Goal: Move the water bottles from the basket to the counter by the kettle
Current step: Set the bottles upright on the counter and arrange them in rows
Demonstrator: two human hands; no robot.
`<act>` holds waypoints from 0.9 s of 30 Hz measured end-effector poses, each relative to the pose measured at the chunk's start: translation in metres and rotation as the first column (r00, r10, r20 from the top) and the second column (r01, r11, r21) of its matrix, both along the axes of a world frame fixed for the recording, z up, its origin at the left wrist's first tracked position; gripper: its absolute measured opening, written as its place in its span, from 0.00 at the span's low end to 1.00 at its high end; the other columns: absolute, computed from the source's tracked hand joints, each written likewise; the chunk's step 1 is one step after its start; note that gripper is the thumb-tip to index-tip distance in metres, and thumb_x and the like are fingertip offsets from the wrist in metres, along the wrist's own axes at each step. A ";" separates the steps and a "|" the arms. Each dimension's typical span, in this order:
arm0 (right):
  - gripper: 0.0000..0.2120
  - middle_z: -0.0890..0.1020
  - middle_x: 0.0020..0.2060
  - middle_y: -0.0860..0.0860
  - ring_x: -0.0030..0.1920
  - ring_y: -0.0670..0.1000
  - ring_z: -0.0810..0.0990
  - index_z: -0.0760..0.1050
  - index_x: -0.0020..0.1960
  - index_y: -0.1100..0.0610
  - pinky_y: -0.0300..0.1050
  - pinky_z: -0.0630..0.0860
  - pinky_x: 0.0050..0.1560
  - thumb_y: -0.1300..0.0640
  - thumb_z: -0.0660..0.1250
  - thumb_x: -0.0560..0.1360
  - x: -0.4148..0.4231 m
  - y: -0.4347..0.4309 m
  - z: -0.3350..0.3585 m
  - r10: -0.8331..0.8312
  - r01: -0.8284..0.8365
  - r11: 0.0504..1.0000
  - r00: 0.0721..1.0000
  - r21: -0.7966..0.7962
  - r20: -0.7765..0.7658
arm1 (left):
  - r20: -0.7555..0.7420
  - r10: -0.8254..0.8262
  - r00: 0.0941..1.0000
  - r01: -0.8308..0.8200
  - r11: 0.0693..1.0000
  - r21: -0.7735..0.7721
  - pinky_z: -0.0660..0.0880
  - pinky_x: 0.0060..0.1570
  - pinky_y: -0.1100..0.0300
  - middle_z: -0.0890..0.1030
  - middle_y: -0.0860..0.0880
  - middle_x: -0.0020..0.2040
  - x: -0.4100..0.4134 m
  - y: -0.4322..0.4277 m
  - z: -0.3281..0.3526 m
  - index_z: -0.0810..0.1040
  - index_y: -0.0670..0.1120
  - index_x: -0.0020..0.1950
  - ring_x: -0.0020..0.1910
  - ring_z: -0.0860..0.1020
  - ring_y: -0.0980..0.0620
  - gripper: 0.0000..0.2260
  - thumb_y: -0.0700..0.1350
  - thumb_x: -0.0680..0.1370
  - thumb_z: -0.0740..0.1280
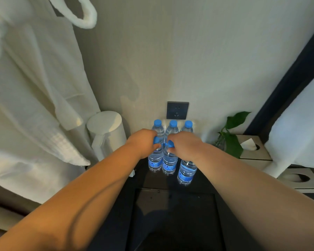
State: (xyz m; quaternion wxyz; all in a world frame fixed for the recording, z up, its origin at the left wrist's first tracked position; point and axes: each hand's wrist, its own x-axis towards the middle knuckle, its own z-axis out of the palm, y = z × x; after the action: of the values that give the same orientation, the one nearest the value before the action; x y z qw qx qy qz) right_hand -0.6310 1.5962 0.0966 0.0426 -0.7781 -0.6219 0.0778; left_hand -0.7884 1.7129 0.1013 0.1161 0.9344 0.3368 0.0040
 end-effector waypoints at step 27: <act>0.15 0.72 0.41 0.48 0.41 0.52 0.74 0.73 0.64 0.53 0.47 0.69 0.39 0.47 0.66 0.82 0.010 0.003 -0.008 -0.116 0.119 0.992 0.991 0.041 -0.069 | 0.094 -0.036 0.995 0.038 0.999 -0.011 0.76 0.46 0.53 0.83 0.46 0.51 0.010 0.007 -0.004 0.80 0.48 0.58 0.46 0.79 0.47 0.10 0.50 0.80 0.70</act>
State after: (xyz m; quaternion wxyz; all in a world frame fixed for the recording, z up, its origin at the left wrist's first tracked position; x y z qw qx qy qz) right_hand -0.6210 1.5993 0.0882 0.0853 -0.8091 -0.5749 0.0872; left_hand -0.7783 1.7198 0.0976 0.1379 0.9385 0.3136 0.0436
